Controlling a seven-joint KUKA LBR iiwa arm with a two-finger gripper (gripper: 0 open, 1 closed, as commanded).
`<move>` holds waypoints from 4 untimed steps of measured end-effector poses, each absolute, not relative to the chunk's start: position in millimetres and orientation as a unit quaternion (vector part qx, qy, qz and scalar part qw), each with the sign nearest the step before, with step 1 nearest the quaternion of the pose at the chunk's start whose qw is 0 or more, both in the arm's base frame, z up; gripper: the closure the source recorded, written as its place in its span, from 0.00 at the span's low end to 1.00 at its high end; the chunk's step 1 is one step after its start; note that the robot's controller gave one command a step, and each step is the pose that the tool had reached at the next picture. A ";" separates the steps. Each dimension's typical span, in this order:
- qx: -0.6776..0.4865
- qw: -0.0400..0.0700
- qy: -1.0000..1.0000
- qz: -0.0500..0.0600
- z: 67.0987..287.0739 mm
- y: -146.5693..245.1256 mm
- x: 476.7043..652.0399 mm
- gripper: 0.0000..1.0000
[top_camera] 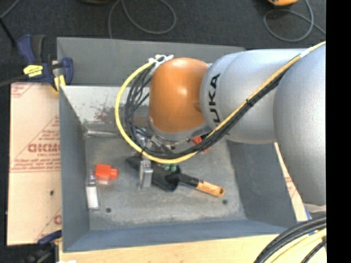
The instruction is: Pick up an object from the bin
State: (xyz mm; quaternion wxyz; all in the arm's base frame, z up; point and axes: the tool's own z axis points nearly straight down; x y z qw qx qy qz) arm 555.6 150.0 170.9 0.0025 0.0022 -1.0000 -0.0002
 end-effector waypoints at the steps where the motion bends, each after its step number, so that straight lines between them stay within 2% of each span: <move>1: 0.000 -0.001 -1.000 -0.001 175.6 149.2 557.0 0.00; 2: 0.026 -0.003 -1.000 -0.002 153.7 110.7 587.0 0.00; 3: 0.000 -0.004 -1.000 0.000 125.9 80.7 614.6 0.00; 4: -0.010 -0.004 -1.000 -0.001 118.7 82.4 617.5 0.00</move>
Offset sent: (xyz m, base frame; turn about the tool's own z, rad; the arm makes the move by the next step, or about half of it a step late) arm 0.0476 -0.0690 -0.0348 -0.0663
